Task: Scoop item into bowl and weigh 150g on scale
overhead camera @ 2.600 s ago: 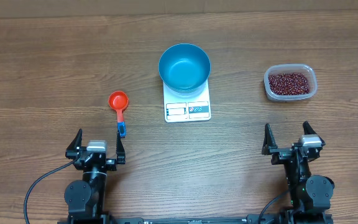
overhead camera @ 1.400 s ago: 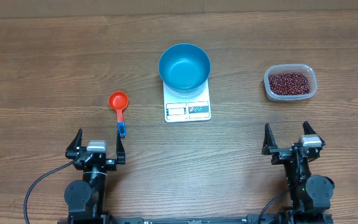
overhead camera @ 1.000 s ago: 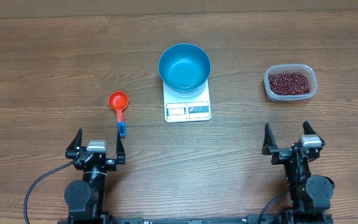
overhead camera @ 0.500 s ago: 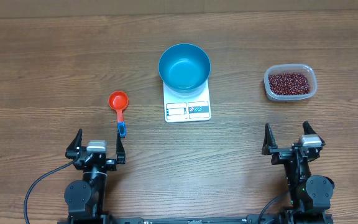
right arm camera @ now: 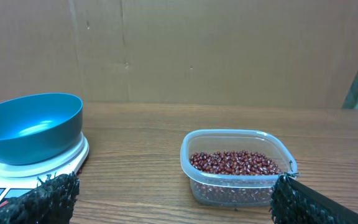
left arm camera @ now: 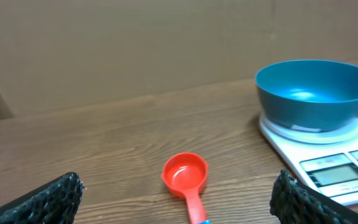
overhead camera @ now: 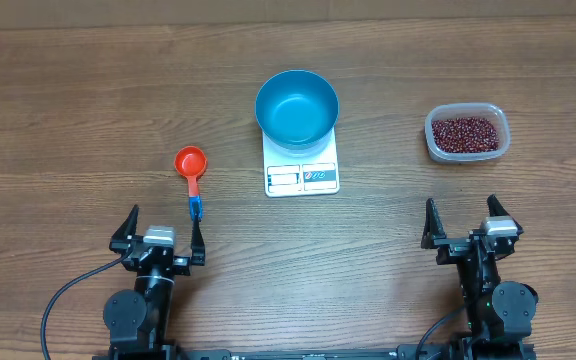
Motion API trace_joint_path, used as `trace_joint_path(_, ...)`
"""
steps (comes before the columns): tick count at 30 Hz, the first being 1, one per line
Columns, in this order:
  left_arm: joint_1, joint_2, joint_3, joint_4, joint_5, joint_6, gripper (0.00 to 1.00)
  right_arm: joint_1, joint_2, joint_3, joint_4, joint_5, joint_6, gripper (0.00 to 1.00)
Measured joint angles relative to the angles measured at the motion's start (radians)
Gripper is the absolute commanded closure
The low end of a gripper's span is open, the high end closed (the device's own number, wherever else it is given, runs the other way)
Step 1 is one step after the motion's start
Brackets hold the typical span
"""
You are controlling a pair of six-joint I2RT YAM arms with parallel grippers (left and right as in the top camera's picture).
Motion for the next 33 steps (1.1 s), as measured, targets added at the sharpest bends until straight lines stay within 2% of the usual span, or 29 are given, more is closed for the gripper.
trace_joint_path(7,0.0,0.0,0.037,-0.073,0.03,0.0,0.0,0.0,0.0,0.0,0.0,0.0,0.0,0.0)
trace_joint_path(25,0.0,0.005,0.264,-0.328,0.049,0.0,0.0,0.0,0.0,0.0,0.0,0.0,0.0,0.0)
trace_joint_path(33,0.0,0.152,0.407,-0.377,0.063,0.0,0.0,0.0,0.0,0.0,-0.001,0.0,0.0,0.0)
